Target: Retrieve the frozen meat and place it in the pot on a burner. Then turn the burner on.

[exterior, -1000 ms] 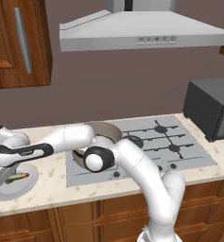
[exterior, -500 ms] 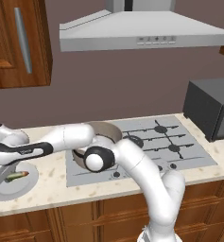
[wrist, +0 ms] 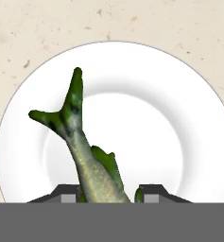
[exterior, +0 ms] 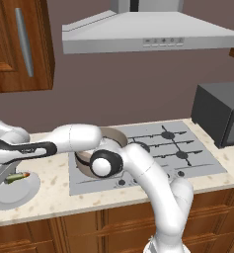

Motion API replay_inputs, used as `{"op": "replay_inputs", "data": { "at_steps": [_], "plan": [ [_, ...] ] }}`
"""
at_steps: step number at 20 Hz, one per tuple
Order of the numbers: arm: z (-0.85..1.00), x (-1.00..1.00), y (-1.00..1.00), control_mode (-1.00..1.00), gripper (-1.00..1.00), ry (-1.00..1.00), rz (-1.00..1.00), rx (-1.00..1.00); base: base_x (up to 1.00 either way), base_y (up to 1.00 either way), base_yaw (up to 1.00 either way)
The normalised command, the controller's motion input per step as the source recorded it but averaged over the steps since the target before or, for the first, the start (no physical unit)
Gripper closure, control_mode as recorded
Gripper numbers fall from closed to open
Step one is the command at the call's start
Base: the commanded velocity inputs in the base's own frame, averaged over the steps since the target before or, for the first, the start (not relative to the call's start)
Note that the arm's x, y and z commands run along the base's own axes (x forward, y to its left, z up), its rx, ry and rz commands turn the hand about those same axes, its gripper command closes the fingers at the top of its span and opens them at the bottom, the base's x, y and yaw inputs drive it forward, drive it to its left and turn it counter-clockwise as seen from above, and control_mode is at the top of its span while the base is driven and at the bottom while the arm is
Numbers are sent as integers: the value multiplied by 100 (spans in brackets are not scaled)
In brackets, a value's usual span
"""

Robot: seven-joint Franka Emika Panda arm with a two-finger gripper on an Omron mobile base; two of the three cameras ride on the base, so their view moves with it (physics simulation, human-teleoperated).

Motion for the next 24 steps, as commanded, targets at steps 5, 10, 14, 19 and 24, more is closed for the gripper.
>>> {"op": "replay_inputs", "data": {
  "at_steps": [5, 10, 14, 19, 24],
  "plan": [
    [11, -28, -15, -100, 100, -2, 0, 0, 0, 0, 0],
    [14, -29, -23, -100, 100, 0, 0, 0, 0, 0, 0],
    [15, -13, -31, -100, 100, 0, 0, 0, 0, 0, 0],
    [2, -4, -34, -100, 100, -4, 0, 0, 0, 0, 0],
    [0, -10, -30, -100, 100, -16, 0, 0, 0, 0, 0]
  ]
}}
